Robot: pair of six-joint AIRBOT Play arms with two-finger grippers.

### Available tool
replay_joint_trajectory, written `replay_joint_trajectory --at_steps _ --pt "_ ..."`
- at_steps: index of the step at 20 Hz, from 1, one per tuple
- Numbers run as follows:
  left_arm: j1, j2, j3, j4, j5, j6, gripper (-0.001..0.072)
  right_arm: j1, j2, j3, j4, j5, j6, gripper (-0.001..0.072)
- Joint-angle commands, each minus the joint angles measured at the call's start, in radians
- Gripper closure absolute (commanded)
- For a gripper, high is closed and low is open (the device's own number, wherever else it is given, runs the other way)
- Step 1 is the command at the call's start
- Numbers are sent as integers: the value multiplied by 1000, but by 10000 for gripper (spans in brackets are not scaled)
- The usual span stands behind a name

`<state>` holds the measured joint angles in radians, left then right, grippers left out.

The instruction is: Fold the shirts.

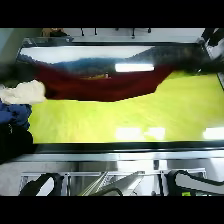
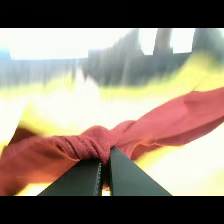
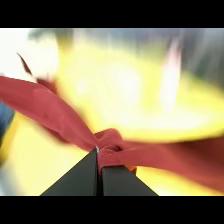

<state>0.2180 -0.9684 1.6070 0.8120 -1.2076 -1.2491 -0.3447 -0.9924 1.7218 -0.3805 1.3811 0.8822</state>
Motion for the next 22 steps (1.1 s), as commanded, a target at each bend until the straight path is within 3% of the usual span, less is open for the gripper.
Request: replay_joint_trajectory --at_steps 1,3,5,10,13,16,19,22 --pt "82 89 388 -77 1 -22 692 -17 101 325 -30 -179 1 691" --pt "161 111 507 -72 -26 -35 691 -17 155 335 -130 -232 23 691" --pt "225 133 488 -81 -66 -35 691 -17 162 332 -148 -211 23 691" --pt "227 90 144 -81 -94 19 691 -11 50 209 -85 -134 23 691" --pt "87 -95 14 -78 -92 86 691 68 -82 54 -89 -126 -8 691" --pt "-30 -350 -42 -70 9 113 690 126 -252 -66 -129 -216 -48 691" --pt "-61 -652 52 -71 99 142 691 138 -453 -81 -165 -333 -47 691" --pt "-61 -889 236 -70 73 124 691 139 -595 -80 -136 -427 -51 691"
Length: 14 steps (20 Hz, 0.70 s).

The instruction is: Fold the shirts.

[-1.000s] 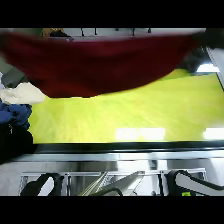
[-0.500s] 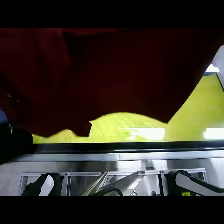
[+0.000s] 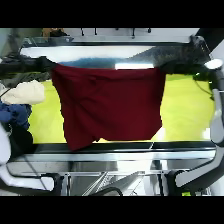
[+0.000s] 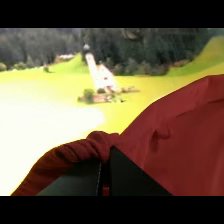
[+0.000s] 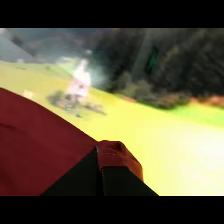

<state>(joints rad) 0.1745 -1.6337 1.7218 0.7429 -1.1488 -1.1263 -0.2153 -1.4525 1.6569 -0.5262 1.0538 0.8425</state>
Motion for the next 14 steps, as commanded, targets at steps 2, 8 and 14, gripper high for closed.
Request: replay_joint_trajectory --at_steps 2,8,14 --pt "-18 -306 202 0 16 -10 691 12 -181 -15 14 -129 -29 691" --pt "-22 -377 312 167 -22 -76 691 13 -201 -15 13 -174 -73 691" --pt "-22 -377 253 287 -8 -88 691 24 -239 -16 9 -158 -77 691"
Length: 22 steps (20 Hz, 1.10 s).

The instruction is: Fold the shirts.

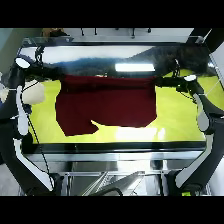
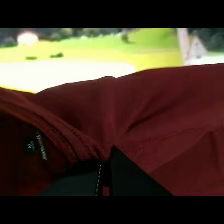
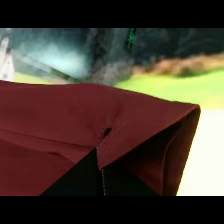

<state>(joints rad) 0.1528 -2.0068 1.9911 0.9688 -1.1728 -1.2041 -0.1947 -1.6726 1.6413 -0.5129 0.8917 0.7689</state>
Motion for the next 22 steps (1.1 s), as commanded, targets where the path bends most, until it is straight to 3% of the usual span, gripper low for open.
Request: replay_joint_trajectory --at_steps 1,6,11,12,14,15,16,17,18,22 --pt "0 -4 -24 61 38 -10 691 4 -25 -1 -4 5 -3 691" --pt "0 -11 -63 63 155 -9 691 4 -34 0 -24 -12 -14 691" --pt "-13 -40 -53 61 159 26 690 5 -40 -1 -42 -21 -14 691" --pt "-22 -40 -52 60 162 27 690 6 -41 -1 -42 -20 -13 679" --pt "-37 -40 -52 58 161 26 688 10 -40 0 -41 -19 -13 540" --pt "-47 -40 -52 58 152 26 687 10 -37 0 -41 -6 -5 540" --pt "-51 -37 -52 59 136 26 602 9 -30 0 -43 21 2 523" --pt "-50 -28 -52 59 107 24 208 2 -18 0 -54 50 6 433" --pt "-49 -15 -52 61 91 12 35 -13 2 0 -75 92 32 336" --pt "31 102 -52 61 -27 -61 35 -127 102 -1 -226 332 199 328"
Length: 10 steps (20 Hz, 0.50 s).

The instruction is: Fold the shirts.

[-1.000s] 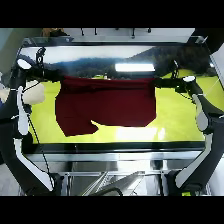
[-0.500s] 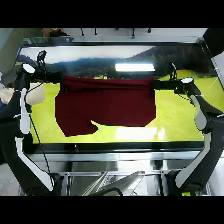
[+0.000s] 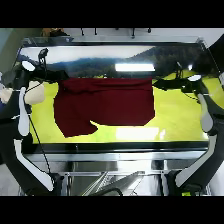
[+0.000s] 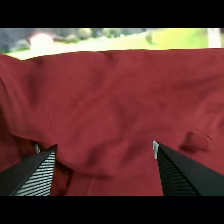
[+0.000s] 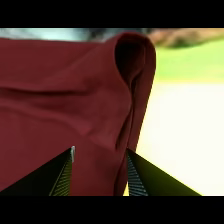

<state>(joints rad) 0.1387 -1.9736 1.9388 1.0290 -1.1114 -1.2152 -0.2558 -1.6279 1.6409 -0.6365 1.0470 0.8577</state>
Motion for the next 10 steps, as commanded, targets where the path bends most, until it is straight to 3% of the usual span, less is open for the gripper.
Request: replay_joint_trajectory --at_steps 1,3,5,10 --pt "75 103 0 1 -137 -74 35 -100 74 -5 -130 253 139 329" --pt "137 167 -13 1 -276 -111 35 -156 108 -65 -135 368 153 333" --pt "188 244 -111 1 -375 -133 35 -188 146 -178 -156 378 153 333" --pt "273 478 -610 1 -359 -133 36 -159 171 -437 -174 325 118 330"
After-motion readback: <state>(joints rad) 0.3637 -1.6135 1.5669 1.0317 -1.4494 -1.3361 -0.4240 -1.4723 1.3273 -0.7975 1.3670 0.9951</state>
